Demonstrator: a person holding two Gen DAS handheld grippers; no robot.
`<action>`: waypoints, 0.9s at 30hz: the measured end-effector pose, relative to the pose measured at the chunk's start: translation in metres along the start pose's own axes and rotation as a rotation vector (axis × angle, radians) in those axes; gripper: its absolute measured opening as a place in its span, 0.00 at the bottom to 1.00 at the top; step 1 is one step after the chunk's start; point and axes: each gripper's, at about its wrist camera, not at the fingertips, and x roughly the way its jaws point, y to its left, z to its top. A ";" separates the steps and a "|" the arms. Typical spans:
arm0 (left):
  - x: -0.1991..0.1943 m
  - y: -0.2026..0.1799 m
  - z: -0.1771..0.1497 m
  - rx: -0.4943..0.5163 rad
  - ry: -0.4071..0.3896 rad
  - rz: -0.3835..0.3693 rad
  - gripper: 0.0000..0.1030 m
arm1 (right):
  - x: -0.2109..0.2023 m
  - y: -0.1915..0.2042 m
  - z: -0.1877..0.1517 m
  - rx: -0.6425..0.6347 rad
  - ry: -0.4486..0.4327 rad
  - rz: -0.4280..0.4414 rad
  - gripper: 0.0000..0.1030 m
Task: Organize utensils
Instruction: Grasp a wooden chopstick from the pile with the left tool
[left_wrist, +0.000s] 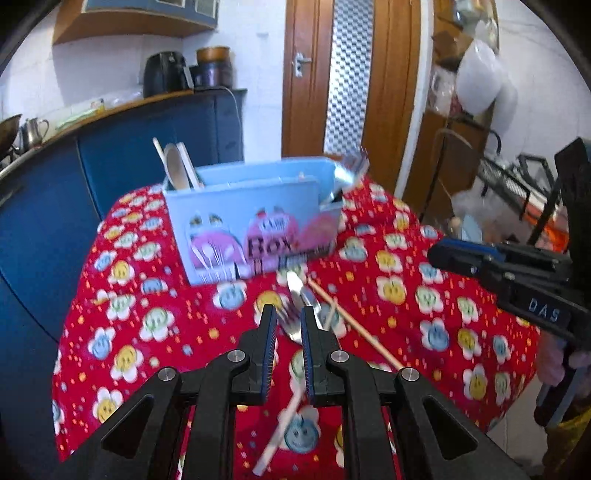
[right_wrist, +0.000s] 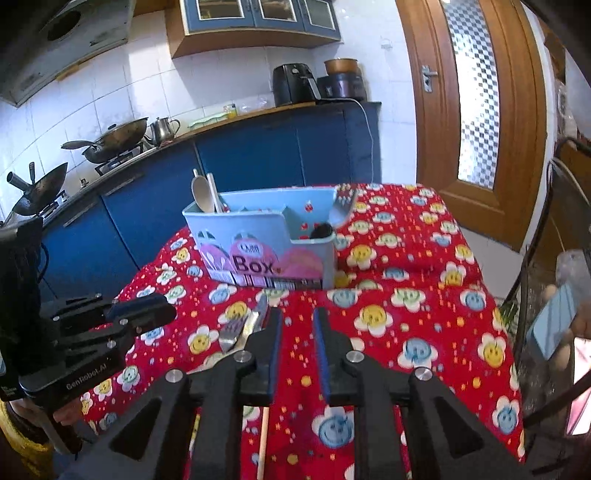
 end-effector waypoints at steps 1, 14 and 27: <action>0.002 -0.002 -0.002 0.005 0.014 0.002 0.13 | 0.000 -0.001 -0.003 0.005 0.005 -0.001 0.20; 0.028 -0.018 -0.019 0.087 0.176 -0.021 0.14 | 0.000 -0.022 -0.031 0.088 0.041 0.003 0.24; 0.043 -0.018 -0.017 0.100 0.246 -0.013 0.14 | 0.005 -0.032 -0.037 0.116 0.053 0.014 0.25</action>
